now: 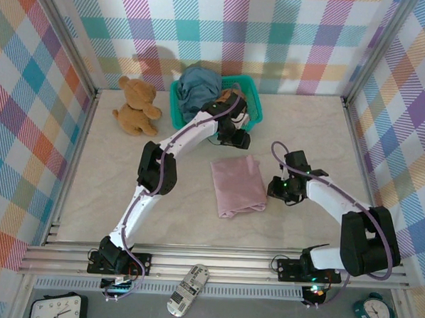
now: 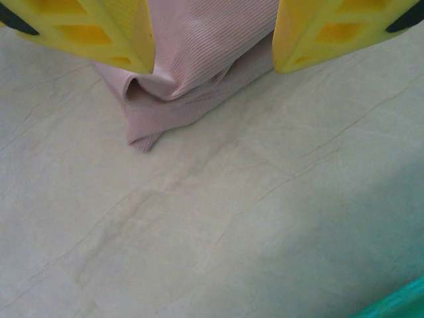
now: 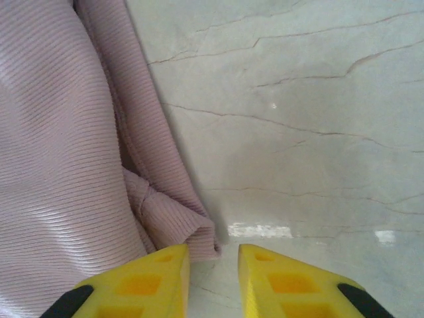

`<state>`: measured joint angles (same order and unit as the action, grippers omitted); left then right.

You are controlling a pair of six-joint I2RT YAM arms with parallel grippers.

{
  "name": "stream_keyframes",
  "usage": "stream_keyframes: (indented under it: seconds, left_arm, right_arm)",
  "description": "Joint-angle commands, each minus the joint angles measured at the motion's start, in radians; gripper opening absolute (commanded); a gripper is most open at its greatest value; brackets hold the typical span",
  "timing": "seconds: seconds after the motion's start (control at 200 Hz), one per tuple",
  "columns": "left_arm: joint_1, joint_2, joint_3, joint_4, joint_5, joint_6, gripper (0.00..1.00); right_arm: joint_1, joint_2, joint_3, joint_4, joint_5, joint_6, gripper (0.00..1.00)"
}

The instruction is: Fold and stack the tank tops

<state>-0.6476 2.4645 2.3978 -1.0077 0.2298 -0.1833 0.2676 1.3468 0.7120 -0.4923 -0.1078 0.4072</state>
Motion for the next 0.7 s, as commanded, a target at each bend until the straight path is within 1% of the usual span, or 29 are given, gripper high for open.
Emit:
stream_keyframes:
  seconds: [0.0, 0.07, 0.145, 0.225, 0.28, 0.34, 0.41, 0.5, 0.57, 0.695]
  left_arm:
    - [-0.004, -0.122, -0.072, -0.077, -0.05, 0.091, 0.51]
    - [-0.001, -0.162, -0.17, -0.056, -0.061, 0.111, 0.52]
    - [0.005, -0.181, -0.246, -0.058, -0.056, 0.119, 0.52]
    - [0.011, -0.204, -0.336, -0.053, -0.073, 0.128, 0.52]
    - [0.017, -0.227, -0.414, -0.016, -0.06, 0.123, 0.52]
    - [0.024, -0.245, -0.487, 0.033, -0.042, 0.112, 0.52]
    - [0.028, -0.239, -0.52, 0.04, -0.011, 0.108, 0.52]
    - [0.028, -0.233, -0.562, 0.055, 0.017, 0.105, 0.51]
    - [0.029, -0.23, -0.586, 0.057, 0.035, 0.101, 0.51]
    - [0.028, -0.232, -0.621, 0.046, 0.057, 0.091, 0.49]
  right_arm:
    - [0.005, -0.086, 0.034, -0.024, -0.022, 0.001, 0.28]
    - [0.047, -0.136, 0.017, 0.01, -0.071, 0.021, 0.31]
    - [0.121, -0.15, 0.013, -0.018, -0.081, 0.074, 0.34]
    - [0.187, -0.158, -0.014, 0.0, -0.089, 0.16, 0.35]
    - [0.238, -0.153, -0.043, 0.048, -0.083, 0.215, 0.35]
    - [0.268, -0.12, -0.06, 0.09, -0.088, 0.238, 0.35]
    - [0.276, -0.071, -0.057, 0.101, -0.082, 0.228, 0.35]
    - [0.276, -0.013, -0.042, 0.087, -0.042, 0.191, 0.33]
    - [0.264, 0.031, -0.017, 0.047, 0.004, 0.167, 0.31]
    - [0.238, 0.074, 0.003, 0.03, 0.05, 0.145, 0.29]
